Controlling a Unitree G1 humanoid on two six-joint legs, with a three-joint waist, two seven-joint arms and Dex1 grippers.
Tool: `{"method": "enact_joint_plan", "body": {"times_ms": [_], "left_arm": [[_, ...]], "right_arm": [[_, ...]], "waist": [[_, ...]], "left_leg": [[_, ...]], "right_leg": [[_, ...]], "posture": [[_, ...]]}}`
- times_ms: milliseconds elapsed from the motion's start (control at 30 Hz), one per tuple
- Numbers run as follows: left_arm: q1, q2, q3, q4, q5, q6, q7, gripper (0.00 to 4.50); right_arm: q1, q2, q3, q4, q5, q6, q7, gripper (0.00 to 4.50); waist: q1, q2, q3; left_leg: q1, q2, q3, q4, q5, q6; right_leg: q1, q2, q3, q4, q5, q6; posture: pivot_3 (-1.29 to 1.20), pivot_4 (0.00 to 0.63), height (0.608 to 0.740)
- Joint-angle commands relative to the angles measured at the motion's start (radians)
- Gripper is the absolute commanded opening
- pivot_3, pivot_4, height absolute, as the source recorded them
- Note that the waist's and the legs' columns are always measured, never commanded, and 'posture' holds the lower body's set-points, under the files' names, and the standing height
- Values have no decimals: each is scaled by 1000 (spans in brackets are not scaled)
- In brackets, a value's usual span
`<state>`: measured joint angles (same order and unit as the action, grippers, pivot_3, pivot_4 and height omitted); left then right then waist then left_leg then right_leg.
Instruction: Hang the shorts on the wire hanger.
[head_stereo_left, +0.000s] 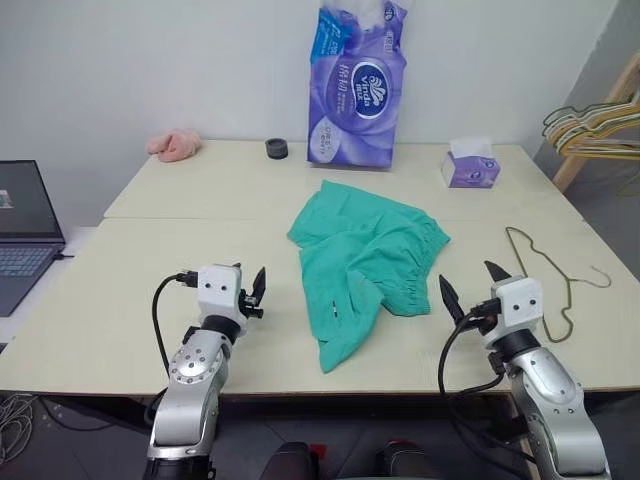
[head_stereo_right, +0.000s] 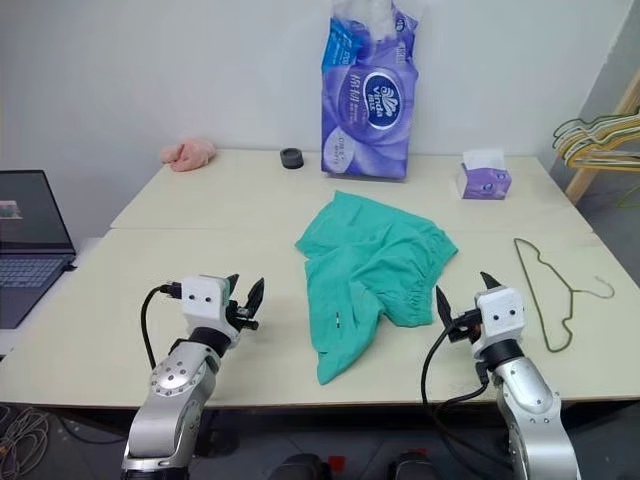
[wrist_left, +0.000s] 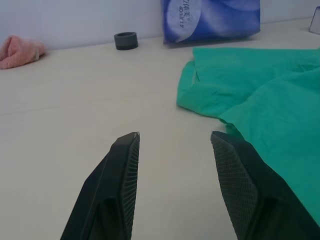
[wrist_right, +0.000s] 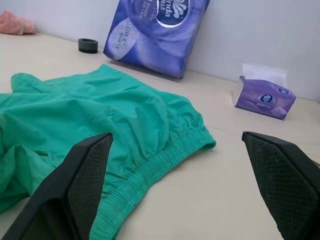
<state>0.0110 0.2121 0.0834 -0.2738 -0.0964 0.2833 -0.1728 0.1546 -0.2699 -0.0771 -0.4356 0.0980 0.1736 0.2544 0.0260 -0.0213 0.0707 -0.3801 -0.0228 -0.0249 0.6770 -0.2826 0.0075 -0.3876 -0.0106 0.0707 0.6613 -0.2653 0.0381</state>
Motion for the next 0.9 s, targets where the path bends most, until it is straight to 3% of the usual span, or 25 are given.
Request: {"method": "enact_joint_plan", "body": {"times_ms": [33,433,533,633,733,800,900], "left_arm": [[-24,6,3,-27,-14,-25,-19,2395],[-45,19,-22,-18,-19,1,-69,2395],[-30,36,-38,-33,-74,-10,-159,2395],[-10,51,-47,-58,-155,-12,-259,2900],[2,94,-90,-53,-140,-3,-315,3777],[17,165,-158,-75,-190,71,-444,4367],[17,280,-241,-88,-205,154,-574,4468]], "right_arm": [[-31,-2,-5,-18,-4,2,-8,4419],[-24,-33,-4,-74,-17,29,9,4419],[-13,-47,-5,-82,-21,25,15,4419],[-4,-57,-1,-80,-28,12,22,4454],[0,-56,-4,-75,-29,5,24,4454],[9,-63,-3,-67,-34,-11,36,4454],[43,-100,18,-75,-25,-39,101,4454]], "waist": [[0,0,0],[-3,0,0],[-4,0,0],[-5,1,1],[-7,1,0],[-11,2,0],[-19,3,1]], "left_leg": [[0,0,0,0,0,0],[0,0,1,0,0,0],[0,0,1,0,0,0],[0,0,1,0,0,0],[0,0,1,0,0,0],[1,0,1,0,0,0],[1,0,1,0,0,0]], "right_leg": [[0,0,0,0,0,0],[0,0,0,0,0,0],[0,0,0,0,0,0],[0,0,0,0,0,0],[0,0,0,0,-1,0],[0,1,0,0,-2,0],[0,1,0,0,-4,2]], "posture": [[99,29,740],[64,45,740],[55,46,740],[42,45,740],[28,41,740],[19,38,740],[8,37,740]]}}
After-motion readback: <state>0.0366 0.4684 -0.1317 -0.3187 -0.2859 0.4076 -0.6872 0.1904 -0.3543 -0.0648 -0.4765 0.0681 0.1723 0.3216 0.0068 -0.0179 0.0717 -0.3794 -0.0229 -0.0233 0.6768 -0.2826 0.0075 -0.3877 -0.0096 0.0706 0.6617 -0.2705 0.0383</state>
